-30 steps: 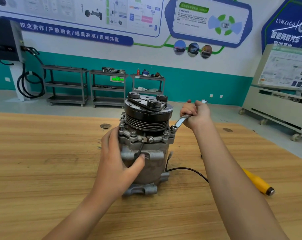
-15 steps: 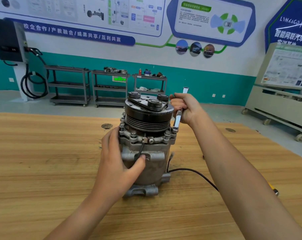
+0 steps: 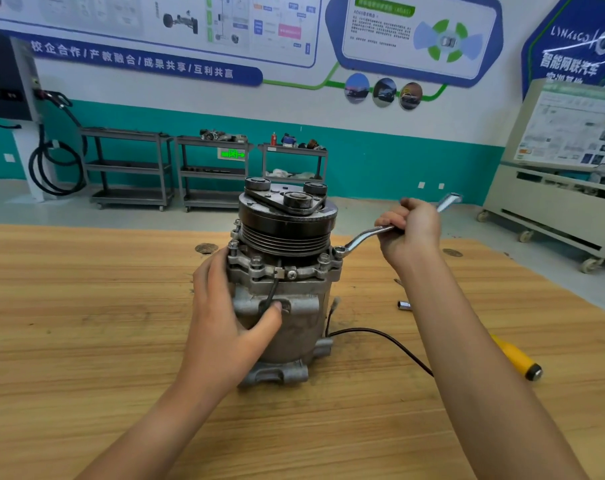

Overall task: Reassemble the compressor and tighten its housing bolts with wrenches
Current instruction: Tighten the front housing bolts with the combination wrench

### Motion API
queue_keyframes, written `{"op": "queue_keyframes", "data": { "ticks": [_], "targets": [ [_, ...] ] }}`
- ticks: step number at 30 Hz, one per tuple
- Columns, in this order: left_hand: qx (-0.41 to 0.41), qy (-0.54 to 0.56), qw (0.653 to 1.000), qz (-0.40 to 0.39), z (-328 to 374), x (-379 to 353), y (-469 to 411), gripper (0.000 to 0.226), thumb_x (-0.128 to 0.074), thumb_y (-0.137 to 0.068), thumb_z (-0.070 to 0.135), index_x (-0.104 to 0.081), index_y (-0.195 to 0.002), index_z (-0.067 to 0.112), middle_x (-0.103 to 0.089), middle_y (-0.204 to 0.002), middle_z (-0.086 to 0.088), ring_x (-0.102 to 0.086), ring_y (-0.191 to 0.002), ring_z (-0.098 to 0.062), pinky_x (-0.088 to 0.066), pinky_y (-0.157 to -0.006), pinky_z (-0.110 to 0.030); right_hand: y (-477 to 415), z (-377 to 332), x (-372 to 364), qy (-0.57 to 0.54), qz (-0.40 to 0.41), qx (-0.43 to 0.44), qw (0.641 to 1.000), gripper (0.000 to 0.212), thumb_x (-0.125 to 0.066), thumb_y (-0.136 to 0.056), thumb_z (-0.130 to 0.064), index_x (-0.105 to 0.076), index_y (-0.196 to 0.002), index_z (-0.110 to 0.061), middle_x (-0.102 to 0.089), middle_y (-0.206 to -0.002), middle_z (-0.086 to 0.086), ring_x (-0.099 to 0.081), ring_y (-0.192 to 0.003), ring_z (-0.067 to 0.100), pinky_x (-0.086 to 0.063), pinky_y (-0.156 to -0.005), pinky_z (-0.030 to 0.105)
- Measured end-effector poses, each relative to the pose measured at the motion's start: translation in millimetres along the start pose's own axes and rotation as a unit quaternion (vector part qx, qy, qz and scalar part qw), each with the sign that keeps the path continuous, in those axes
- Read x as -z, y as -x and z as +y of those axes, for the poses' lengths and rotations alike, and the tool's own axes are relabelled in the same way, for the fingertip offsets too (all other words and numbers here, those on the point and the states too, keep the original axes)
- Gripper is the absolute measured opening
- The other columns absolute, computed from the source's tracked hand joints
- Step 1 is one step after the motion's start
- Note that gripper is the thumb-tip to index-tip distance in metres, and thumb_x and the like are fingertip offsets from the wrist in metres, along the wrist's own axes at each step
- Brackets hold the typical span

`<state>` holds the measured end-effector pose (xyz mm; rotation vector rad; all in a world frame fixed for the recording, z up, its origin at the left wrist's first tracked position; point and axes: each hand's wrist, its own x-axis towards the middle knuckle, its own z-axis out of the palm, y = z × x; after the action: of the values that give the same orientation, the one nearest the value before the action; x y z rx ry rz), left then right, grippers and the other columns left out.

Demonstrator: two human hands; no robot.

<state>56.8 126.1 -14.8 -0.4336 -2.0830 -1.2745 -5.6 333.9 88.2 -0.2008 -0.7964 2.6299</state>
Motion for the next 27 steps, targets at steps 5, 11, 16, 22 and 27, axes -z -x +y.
{"op": "queue_keyframes", "data": {
  "ticks": [5,11,16,22,27],
  "targets": [
    [0.004,0.013,1.0,0.0,2.4,-1.3,0.1,0.078,-0.07,-0.072,0.019,-0.03,-0.14,0.02,-0.032,-0.129,0.008,-0.029,-0.116,0.007,-0.024,-0.1,-0.017,40.1,4.6,25.7,-0.039,0.05,0.16,0.985,0.015,-0.033,-0.098,-0.006,-0.043,-0.088,-0.012,-0.032,-0.04,-0.007,-0.034,-0.034,0.008,-0.043,-0.043,0.019],
    [-0.001,0.017,1.0,0.0,1.1,-1.5,-0.6,0.078,-0.07,-0.072,0.019,-0.03,-0.139,0.02,-0.031,-0.13,0.008,-0.027,-0.117,0.008,-0.019,-0.096,-0.004,75.3,14.5,33.1,-0.022,0.028,0.273,0.961,0.018,-0.036,-0.098,-0.004,-0.043,-0.086,-0.015,-0.041,-0.045,-0.006,-0.044,-0.042,0.011,-0.051,-0.054,0.027],
    [0.001,0.026,1.0,-0.004,-0.2,-1.1,-0.4,0.078,-0.068,-0.071,0.024,-0.031,-0.138,0.022,-0.03,-0.129,0.009,-0.027,-0.116,0.009,-0.019,-0.089,0.006,100.4,32.0,44.0,0.039,-0.066,0.367,0.927,0.023,-0.036,-0.092,0.003,-0.045,-0.095,-0.018,-0.047,-0.054,-0.009,-0.05,-0.053,0.009,-0.053,-0.068,0.027],
    [0.007,0.032,0.999,-0.004,-0.7,-1.1,0.3,0.078,-0.067,-0.07,0.028,-0.03,-0.139,0.022,-0.03,-0.129,0.01,-0.032,-0.12,0.001,-0.021,-0.095,-0.003,101.7,38.6,50.5,0.075,-0.089,0.401,0.909,0.027,-0.034,-0.092,0.006,-0.046,-0.098,-0.017,-0.05,-0.055,-0.011,-0.053,-0.057,0.008,-0.052,-0.071,0.024],
    [0.005,0.032,0.999,0.0,-0.7,-2.0,0.1,0.078,-0.068,-0.071,0.026,-0.03,-0.139,0.022,-0.029,-0.128,0.011,-0.032,-0.118,0.002,-0.021,-0.091,0.003,105.8,43.9,49.1,0.201,-0.181,0.511,0.816,0.012,-0.044,-0.088,-0.007,-0.048,-0.096,-0.015,-0.055,-0.067,-0.016,-0.056,-0.06,0.007,-0.05,-0.066,0.023]
  ]
}}
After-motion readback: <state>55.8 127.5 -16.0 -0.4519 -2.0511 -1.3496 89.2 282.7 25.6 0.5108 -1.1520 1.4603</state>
